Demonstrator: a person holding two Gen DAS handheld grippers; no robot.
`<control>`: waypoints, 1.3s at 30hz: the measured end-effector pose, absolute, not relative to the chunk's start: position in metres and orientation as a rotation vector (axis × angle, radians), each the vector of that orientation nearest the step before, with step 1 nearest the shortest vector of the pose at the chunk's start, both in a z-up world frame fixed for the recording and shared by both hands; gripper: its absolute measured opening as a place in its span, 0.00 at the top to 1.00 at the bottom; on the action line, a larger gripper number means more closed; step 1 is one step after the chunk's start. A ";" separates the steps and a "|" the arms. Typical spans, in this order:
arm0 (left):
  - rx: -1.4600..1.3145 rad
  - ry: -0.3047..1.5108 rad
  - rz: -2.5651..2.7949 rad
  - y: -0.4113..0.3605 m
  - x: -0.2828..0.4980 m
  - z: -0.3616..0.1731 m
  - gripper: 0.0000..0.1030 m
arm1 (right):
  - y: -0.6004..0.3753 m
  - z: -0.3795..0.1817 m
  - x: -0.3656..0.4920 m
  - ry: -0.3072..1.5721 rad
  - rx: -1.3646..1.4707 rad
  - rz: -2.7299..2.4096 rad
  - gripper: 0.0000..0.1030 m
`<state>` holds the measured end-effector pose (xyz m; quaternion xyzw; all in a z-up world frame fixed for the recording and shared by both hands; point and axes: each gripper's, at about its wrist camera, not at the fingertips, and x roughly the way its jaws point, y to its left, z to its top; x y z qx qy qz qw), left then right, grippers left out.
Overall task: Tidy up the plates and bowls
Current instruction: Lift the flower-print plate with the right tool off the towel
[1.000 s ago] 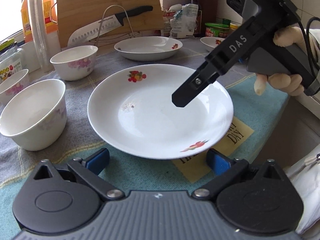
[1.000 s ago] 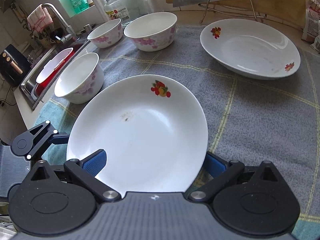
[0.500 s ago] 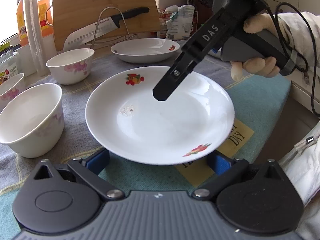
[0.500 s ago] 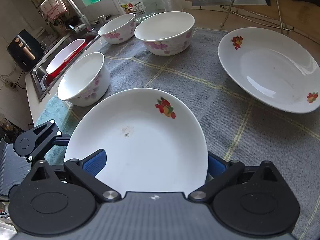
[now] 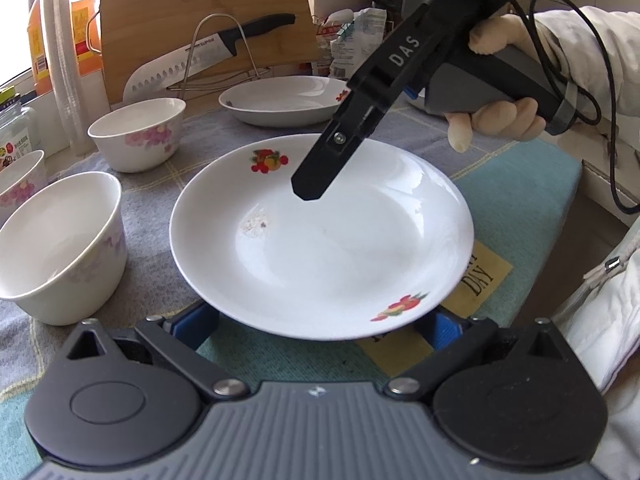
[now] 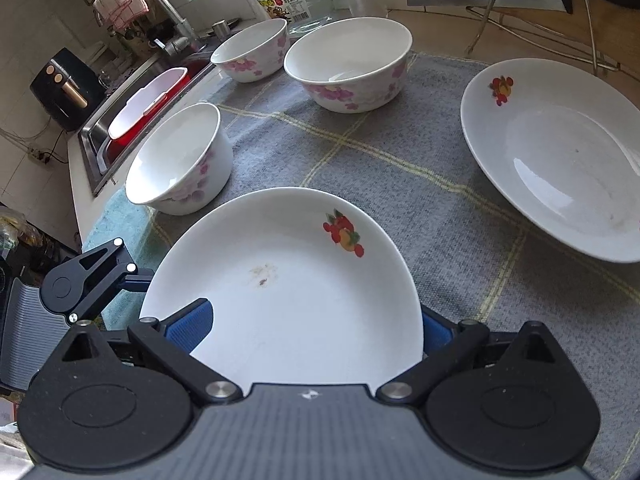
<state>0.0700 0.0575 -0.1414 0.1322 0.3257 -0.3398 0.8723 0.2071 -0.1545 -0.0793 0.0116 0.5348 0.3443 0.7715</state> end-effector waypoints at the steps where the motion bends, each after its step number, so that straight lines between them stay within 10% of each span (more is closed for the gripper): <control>1: 0.278 0.680 -0.714 0.057 0.070 -0.141 0.00 | -0.154 -0.079 0.207 1.162 0.030 0.749 0.00; 39: 0.325 0.689 -0.730 0.052 0.072 -0.138 0.01 | -0.152 -0.077 0.221 1.253 0.118 0.748 0.00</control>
